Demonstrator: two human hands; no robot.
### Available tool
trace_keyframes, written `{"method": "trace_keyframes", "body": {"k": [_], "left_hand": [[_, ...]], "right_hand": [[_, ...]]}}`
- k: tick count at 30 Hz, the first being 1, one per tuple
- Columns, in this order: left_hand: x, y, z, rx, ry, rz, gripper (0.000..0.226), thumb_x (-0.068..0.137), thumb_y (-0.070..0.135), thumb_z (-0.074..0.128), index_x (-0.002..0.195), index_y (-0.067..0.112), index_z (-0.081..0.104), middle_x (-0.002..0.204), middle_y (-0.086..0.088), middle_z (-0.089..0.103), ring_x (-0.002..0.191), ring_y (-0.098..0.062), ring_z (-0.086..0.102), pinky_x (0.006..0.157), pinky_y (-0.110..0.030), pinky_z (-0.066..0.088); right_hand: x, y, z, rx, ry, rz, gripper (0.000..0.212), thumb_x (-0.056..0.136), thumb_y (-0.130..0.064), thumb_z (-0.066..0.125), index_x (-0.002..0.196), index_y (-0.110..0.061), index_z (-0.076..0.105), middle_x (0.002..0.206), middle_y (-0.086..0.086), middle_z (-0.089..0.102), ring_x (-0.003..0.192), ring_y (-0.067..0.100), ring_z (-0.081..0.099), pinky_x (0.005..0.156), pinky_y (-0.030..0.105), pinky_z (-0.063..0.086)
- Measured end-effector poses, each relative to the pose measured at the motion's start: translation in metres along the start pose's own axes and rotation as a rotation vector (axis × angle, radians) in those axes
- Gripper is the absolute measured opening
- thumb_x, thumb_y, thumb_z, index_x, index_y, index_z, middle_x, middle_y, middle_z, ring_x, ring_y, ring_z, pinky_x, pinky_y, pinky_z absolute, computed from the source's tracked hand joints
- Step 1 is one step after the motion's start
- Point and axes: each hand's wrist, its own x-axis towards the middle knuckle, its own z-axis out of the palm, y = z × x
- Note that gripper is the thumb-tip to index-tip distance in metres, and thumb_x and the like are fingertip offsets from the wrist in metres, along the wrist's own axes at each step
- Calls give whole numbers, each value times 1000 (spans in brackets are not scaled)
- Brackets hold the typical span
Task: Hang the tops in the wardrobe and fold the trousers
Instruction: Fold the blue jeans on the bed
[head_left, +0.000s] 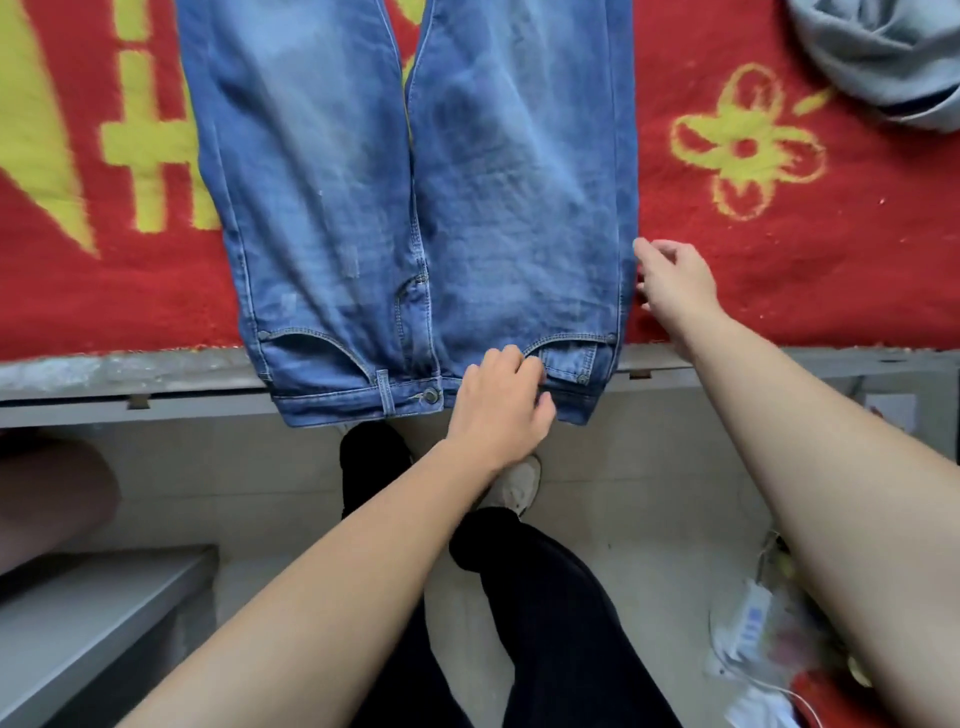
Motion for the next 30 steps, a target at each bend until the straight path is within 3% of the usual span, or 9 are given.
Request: {"method": "trace_keyframes", "body": {"k": [4, 7, 11, 13, 16, 19, 22, 25, 30], "left_hand": [[37, 46, 24, -14, -28, -69, 50, 90, 62, 50, 109, 17, 59, 112, -4, 53, 109, -27, 47, 86, -41, 39], [56, 67, 37, 9, -53, -222, 73, 78, 77, 55, 117, 16, 54, 118, -5, 47, 114, -26, 42, 89, -43, 41], [58, 75, 53, 93, 86, -269, 45, 84, 41, 70, 115, 16, 49, 118, -5, 45, 110, -25, 44, 80, -37, 40], [56, 70, 56, 22, 110, -238, 33, 85, 26, 66, 113, 15, 51, 118, -6, 48, 110, -26, 45, 76, -35, 39], [54, 57, 42, -223, 71, -231, 21, 81, 18, 66, 101, 16, 60, 109, -4, 57, 103, -25, 51, 72, -32, 38], [49, 43, 13, -516, -24, -295, 17, 71, 19, 72, 79, 24, 58, 83, 7, 63, 80, -18, 56, 66, -29, 39], [37, 28, -19, -965, -134, -309, 27, 69, 3, 72, 69, 21, 52, 63, 8, 54, 61, -13, 46, 59, -24, 41], [20, 5, -55, -1327, -217, -325, 33, 76, -9, 64, 72, 22, 53, 77, 1, 50, 68, -13, 44, 64, -22, 43], [-19, -66, -98, -1447, -218, -382, 32, 83, -12, 60, 79, 19, 57, 83, -5, 53, 79, -18, 51, 74, -32, 43]], "right_hand": [[26, -20, -11, 57, -13, -41, 21, 98, -45, 51, 97, -27, 62, 102, -3, 68, 88, 11, 57, 89, 31, 47], [44, -31, -15, 107, -49, -76, 24, 101, -37, 51, 81, -26, 59, 80, -10, 59, 66, 3, 49, 71, 19, 41], [62, -49, -11, 125, -78, -113, 24, 100, -39, 54, 83, -23, 60, 76, -12, 58, 45, -7, 50, 46, 9, 38], [71, -58, -8, 108, -110, -128, 27, 96, -44, 60, 103, -19, 67, 90, -10, 65, 61, -9, 59, 56, 7, 43], [69, -68, -4, 43, -134, -108, 52, 90, -43, 70, 131, -14, 58, 117, -1, 66, 96, 10, 64, 73, 21, 49], [61, -83, -8, 97, -224, -79, 17, 94, -18, 63, 112, -16, 63, 97, -4, 69, 78, 8, 65, 60, 20, 48], [47, -116, -18, 177, -179, -84, 12, 89, -6, 56, 96, -15, 60, 76, -3, 63, 56, 6, 61, 52, 20, 47], [22, -159, -19, 297, -142, -122, 10, 84, -3, 52, 79, -12, 54, 52, -4, 56, 42, 9, 54, 47, 20, 42], [-31, -227, 43, 249, -356, -268, 16, 87, -1, 47, 89, -15, 54, 69, 3, 45, 49, 13, 38, 47, 23, 29]]}}
